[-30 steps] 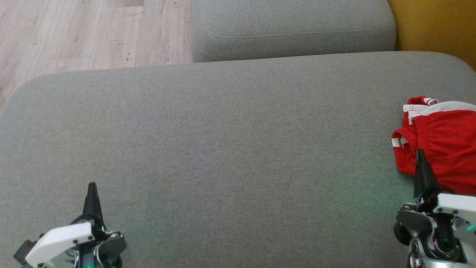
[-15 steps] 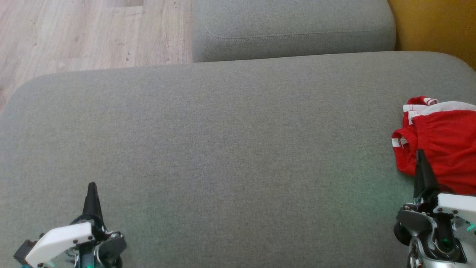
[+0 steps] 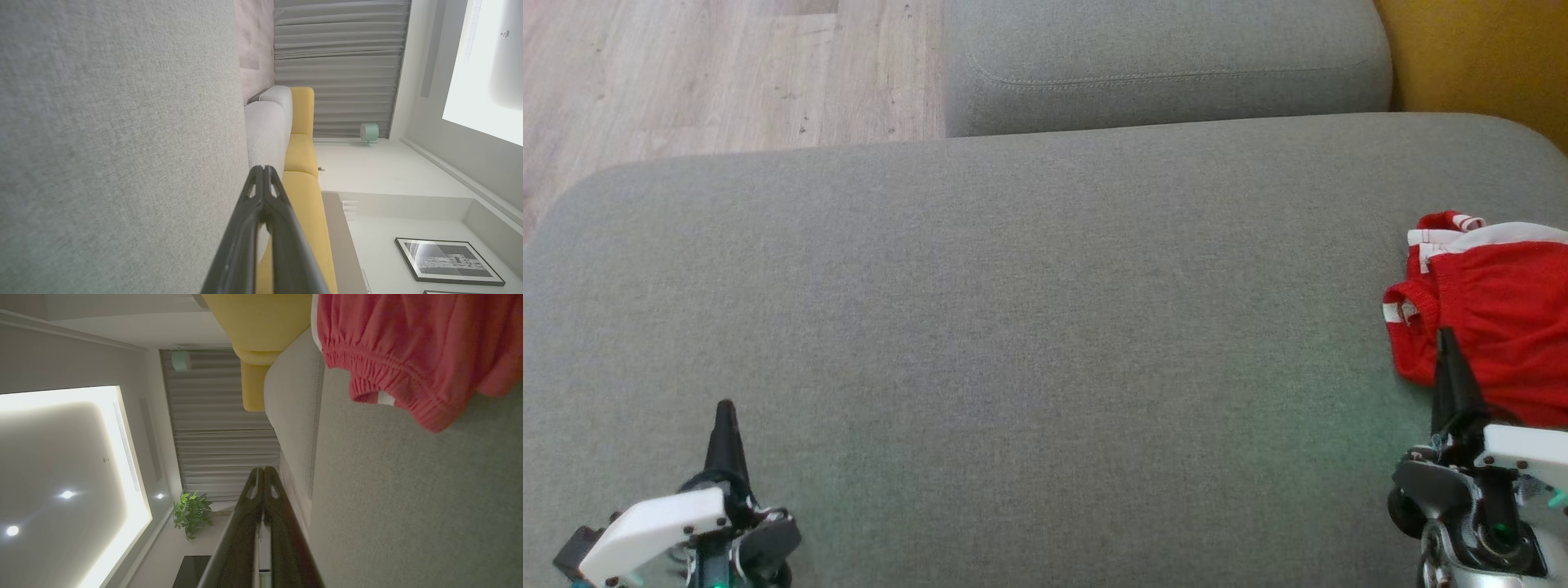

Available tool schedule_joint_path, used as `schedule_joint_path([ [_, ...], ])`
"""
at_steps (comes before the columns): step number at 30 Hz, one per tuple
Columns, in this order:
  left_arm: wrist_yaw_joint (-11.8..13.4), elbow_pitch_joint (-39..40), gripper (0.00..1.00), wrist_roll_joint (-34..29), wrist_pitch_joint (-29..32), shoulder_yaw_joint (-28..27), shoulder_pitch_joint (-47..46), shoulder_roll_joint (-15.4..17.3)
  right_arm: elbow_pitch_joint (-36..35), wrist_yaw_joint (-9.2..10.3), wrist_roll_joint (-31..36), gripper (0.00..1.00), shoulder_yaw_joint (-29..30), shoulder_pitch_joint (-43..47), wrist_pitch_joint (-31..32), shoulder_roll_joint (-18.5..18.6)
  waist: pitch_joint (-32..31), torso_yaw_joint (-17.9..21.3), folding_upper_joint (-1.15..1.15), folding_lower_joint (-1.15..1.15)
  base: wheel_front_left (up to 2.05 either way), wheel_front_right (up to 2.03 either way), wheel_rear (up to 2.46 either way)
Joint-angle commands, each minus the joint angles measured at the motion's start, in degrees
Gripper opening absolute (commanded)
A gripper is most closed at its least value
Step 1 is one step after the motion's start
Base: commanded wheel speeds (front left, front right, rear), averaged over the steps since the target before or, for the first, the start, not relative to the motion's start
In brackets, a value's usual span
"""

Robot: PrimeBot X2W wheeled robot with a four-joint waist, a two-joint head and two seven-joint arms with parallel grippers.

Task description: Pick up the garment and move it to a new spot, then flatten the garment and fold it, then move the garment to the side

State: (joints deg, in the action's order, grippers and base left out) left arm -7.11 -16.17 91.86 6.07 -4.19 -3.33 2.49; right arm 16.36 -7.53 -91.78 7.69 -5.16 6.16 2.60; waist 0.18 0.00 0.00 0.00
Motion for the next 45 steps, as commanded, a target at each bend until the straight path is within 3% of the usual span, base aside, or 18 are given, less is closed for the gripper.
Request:
schedule_joint_path([
  [1,-0.4,2.1,0.0,0.3,0.4,-2.3,-2.9,0.4,-2.3,0.04,-0.4,0.0,-1.2,-1.0,0.3,0.3,0.0,0.0,0.0,0.0,0.0,0.0,0.0],
  [45,-0.4,2.1,0.0,0.3,0.4,-2.3,-2.9,0.4,-2.3,0.04,-0.4,0.0,-1.2,-1.0,0.3,0.3,0.0,0.0,0.0,0.0,0.0,0.0,0.0],
])
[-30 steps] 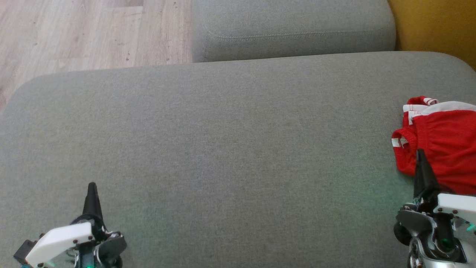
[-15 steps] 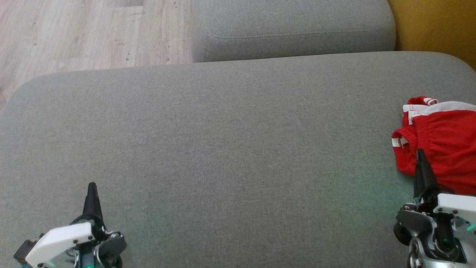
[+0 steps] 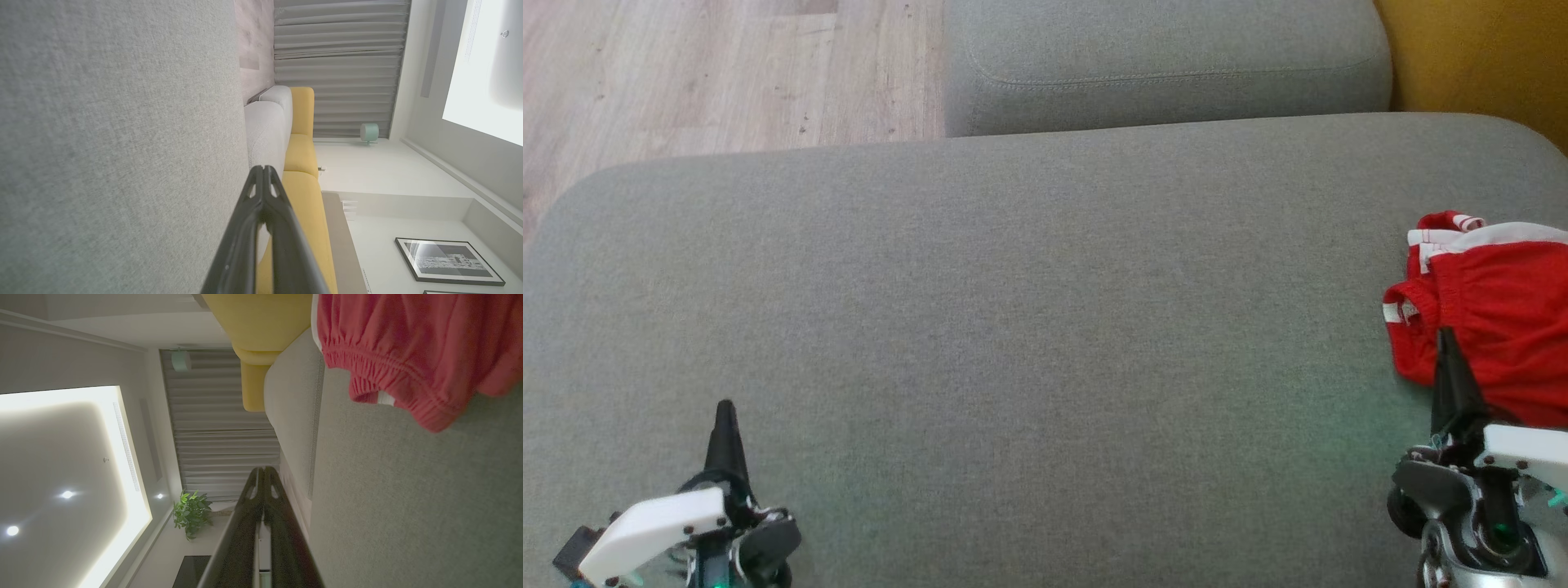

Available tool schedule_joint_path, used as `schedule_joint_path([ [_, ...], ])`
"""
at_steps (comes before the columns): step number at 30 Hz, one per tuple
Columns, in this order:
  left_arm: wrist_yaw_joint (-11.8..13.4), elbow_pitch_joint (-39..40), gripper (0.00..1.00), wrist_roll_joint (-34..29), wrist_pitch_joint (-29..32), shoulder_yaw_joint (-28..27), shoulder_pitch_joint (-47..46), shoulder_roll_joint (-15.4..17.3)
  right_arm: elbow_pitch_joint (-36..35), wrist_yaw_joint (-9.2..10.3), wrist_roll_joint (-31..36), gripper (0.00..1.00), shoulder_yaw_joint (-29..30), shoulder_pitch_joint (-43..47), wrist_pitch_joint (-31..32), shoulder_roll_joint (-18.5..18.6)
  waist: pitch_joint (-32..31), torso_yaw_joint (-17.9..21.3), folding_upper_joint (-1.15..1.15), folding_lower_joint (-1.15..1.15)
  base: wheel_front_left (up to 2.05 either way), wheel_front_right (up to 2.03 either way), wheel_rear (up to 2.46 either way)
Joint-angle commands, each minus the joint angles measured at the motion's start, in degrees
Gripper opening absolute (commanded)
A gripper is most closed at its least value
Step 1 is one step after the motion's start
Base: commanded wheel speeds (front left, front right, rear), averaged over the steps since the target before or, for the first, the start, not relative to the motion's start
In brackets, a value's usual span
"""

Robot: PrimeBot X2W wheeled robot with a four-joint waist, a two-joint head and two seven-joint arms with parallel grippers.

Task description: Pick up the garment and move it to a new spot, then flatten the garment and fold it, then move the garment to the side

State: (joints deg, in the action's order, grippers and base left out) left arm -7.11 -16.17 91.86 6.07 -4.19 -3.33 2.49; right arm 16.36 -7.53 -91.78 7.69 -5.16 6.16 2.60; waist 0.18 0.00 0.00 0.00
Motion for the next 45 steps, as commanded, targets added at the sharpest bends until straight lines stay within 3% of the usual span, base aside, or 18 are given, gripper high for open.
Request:
schedule_joint_path([
  [1,-0.4,2.1,0.0,0.3,0.4,-2.3,-2.9,0.4,-2.3,0.04,-0.4,0.0,-1.2,-1.0,0.3,0.3,0.0,0.0,0.0,0.0,0.0,0.0,0.0],
  [45,-0.4,2.1,0.0,0.3,0.4,-2.3,-2.9,0.4,-2.3,0.04,-0.4,0.0,-1.2,-1.0,0.3,0.3,0.0,0.0,0.0,0.0,0.0,0.0,0.0],
])
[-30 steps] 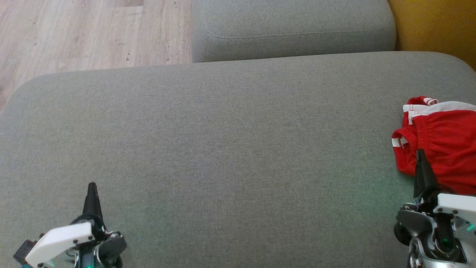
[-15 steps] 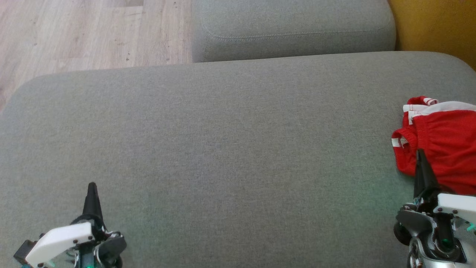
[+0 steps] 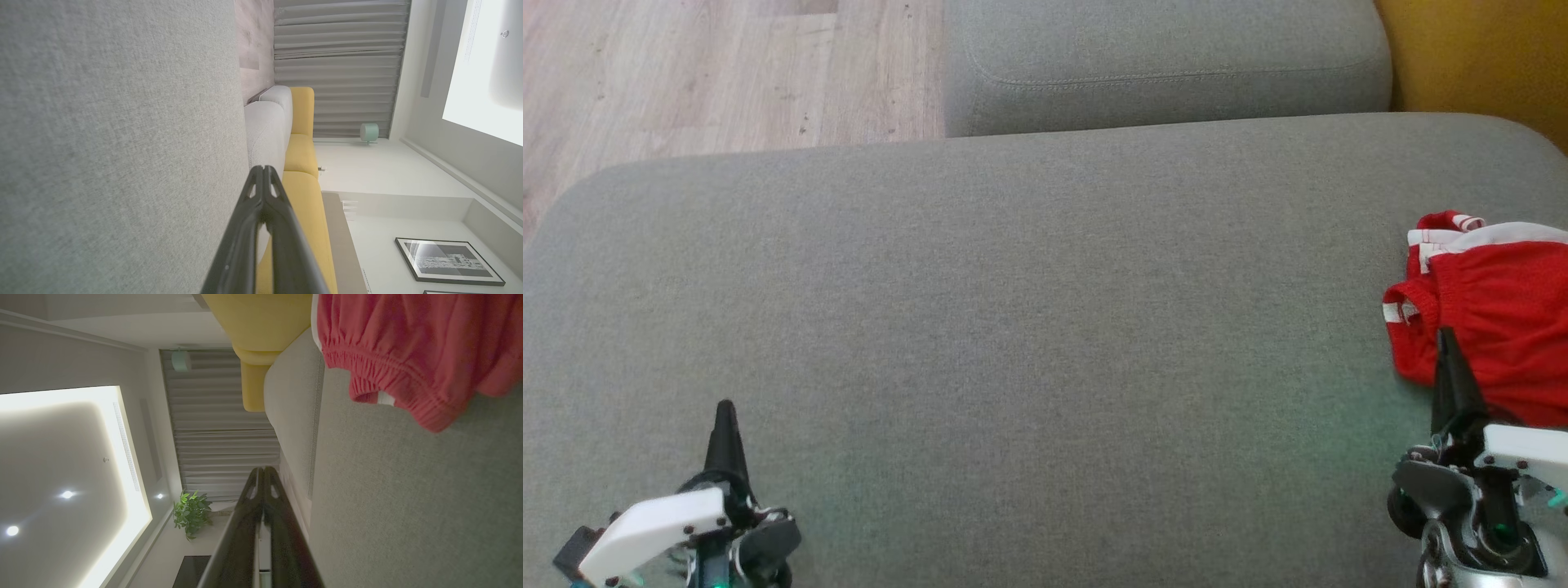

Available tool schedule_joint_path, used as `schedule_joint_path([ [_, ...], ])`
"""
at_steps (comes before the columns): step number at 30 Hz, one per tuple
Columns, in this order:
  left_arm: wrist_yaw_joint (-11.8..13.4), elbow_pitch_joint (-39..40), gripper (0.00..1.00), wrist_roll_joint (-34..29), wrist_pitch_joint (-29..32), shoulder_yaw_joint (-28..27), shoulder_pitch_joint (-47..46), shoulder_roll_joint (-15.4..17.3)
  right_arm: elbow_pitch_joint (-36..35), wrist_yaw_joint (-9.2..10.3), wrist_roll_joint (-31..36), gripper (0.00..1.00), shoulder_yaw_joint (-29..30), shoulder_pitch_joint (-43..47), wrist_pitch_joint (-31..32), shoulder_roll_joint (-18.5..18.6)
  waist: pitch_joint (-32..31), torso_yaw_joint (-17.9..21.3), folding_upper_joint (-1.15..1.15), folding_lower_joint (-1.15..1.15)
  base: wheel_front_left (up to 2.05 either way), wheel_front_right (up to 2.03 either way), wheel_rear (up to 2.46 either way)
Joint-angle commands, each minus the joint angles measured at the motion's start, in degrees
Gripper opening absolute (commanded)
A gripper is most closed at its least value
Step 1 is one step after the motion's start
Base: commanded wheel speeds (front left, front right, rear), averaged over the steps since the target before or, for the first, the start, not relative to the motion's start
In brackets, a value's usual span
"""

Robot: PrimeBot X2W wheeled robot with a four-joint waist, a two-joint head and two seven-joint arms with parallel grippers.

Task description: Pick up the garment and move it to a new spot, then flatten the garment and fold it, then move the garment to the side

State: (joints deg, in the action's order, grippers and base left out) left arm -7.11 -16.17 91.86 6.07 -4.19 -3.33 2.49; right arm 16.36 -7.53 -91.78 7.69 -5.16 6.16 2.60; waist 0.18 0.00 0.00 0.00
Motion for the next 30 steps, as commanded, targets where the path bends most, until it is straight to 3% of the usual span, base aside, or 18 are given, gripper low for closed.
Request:
schedule_joint_path([
  [1,-0.4,2.1,0.0,0.3,0.4,-2.3,-2.9,0.4,-2.3,0.04,-0.4,0.0,-1.2,-1.0,0.3,0.3,0.0,0.0,0.0,0.0,0.0,0.0,0.0],
  [30,-0.4,2.1,0.0,0.3,0.4,-2.3,-2.9,0.4,-2.3,0.04,-0.4,0.0,-1.2,-1.0,0.3,0.3,0.0,0.0,0.0,0.0,0.0,0.0,0.0],
])
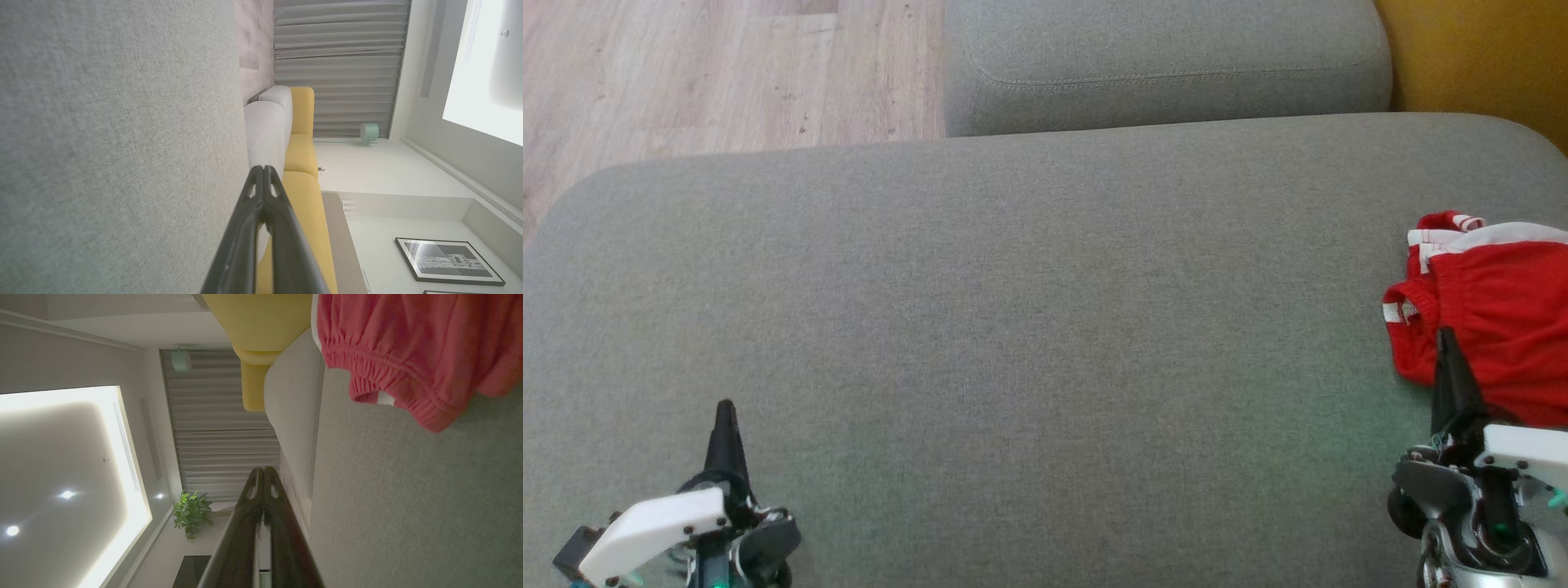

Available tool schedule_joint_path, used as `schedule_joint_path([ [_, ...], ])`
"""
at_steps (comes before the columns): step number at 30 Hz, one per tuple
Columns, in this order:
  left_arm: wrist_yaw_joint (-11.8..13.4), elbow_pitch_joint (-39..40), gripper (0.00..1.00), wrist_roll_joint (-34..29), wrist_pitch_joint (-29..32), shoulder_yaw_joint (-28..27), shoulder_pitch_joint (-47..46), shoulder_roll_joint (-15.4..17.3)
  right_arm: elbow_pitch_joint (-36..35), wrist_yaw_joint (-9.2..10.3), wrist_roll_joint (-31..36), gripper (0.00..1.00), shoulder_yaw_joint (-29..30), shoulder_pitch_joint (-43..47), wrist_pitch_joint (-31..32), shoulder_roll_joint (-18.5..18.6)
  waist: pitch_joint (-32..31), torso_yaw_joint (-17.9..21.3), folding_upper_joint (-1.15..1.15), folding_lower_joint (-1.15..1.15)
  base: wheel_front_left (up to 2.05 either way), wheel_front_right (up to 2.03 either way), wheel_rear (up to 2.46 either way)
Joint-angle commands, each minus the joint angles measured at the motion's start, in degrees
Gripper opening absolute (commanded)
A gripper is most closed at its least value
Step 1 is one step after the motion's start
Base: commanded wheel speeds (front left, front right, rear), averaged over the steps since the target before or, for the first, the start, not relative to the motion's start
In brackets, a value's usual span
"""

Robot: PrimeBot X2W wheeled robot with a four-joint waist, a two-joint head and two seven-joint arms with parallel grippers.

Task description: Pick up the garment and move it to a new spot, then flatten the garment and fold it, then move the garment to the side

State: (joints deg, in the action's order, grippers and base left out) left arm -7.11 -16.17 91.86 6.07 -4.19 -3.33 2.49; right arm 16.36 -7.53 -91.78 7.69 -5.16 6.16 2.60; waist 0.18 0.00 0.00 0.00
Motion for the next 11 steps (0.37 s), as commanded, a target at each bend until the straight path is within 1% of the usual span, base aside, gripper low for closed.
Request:
schedule_joint_path([
  [1,-0.4,2.1,0.0,0.3,0.4,-2.3,-2.9,0.4,-2.3,0.04,-0.4,0.0,-1.2,-1.0,0.3,0.3,0.0,0.0,0.0,0.0,0.0,0.0,0.0],
  [11,-0.4,2.1,0.0,0.3,0.4,-2.3,-2.9,0.4,-2.3,0.04,-0.4,0.0,-1.2,-1.0,0.3,0.3,0.0,0.0,0.0,0.0,0.0,0.0,0.0],
])
